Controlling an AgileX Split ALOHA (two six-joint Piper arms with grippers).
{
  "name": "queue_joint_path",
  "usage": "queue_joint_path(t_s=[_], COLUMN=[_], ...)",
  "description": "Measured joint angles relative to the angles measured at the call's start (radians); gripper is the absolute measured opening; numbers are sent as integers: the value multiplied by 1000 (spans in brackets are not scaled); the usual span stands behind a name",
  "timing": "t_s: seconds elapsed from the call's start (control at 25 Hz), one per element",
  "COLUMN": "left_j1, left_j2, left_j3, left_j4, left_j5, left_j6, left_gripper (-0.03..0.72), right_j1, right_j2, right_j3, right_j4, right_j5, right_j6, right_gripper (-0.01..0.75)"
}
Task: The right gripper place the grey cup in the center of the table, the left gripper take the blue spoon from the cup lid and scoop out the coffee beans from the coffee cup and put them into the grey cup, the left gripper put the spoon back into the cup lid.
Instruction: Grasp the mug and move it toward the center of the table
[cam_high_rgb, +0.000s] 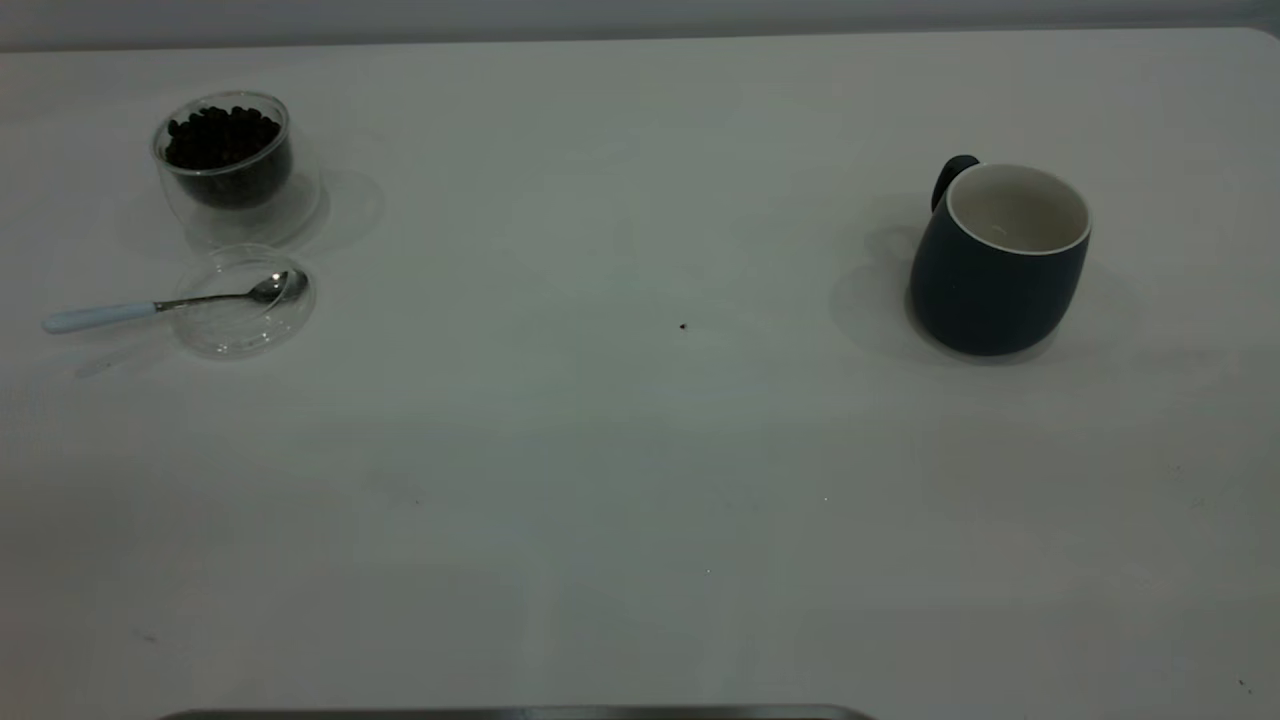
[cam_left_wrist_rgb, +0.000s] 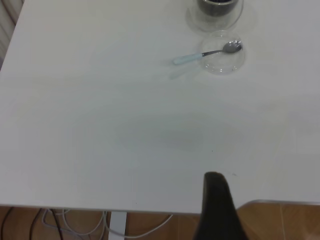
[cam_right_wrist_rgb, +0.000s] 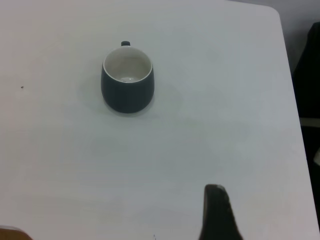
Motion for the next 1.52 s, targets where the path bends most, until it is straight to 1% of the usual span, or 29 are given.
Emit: queue_joint_path(t_s=[0.44,0.72,0.92,1.08,1.16,1.24,1.52], left_j1=[0,0,0,0,0,0,0], left_j2=[0,0,0,0,0,0,0], left_j3=[0,0,0,0,0,0,0], left_j4=[0,0,0,1,1,1,1], left_j5=[0,0,0,0,0,0,0], left_j6=[0,0,0,0,0,0,0], left_gripper=[572,572,572,572,572,572,572], right_j1=[0,0,0,0,0,0,0], right_j2=[0,0,38,293,474,648,1241], right_j3=[0,0,-44,-119,-163,-199,-350], right_j4=[0,-43,-43,-43,-51,-61,-43], right_j5=[0,0,-38,-75,-127,-203,-387], right_j6=[0,0,-19,-39,-75,-130,-456], right_gripper=[459,459,459,459,459,459,459])
